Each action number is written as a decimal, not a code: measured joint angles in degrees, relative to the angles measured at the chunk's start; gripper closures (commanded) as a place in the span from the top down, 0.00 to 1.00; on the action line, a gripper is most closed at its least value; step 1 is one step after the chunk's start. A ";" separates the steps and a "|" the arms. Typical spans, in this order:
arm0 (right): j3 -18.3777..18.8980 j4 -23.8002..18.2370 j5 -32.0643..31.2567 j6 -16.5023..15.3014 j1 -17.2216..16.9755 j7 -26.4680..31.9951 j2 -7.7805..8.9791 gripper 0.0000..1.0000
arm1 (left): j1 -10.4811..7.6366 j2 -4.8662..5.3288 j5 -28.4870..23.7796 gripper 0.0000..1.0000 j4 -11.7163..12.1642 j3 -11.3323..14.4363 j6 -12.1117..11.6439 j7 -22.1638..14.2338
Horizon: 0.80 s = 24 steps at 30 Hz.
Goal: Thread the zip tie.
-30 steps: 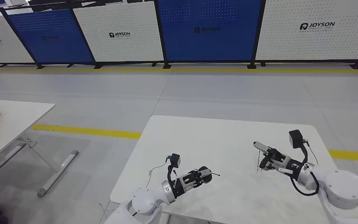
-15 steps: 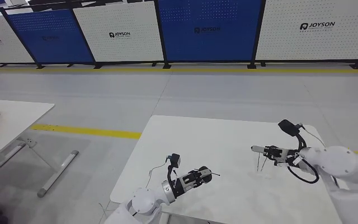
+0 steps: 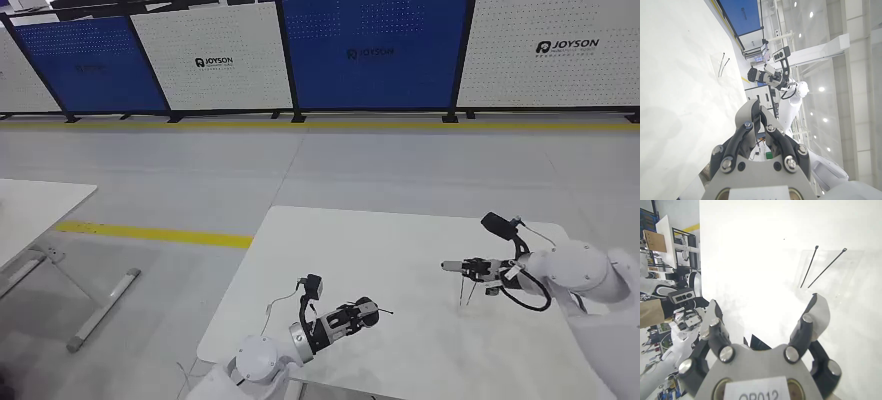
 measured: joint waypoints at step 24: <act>2.26 1.29 5.08 -9.64 -6.86 -7.08 0.52 1.00 | 0.00 0.00 0.00 0.00 0.00 0.00 0.00 0.00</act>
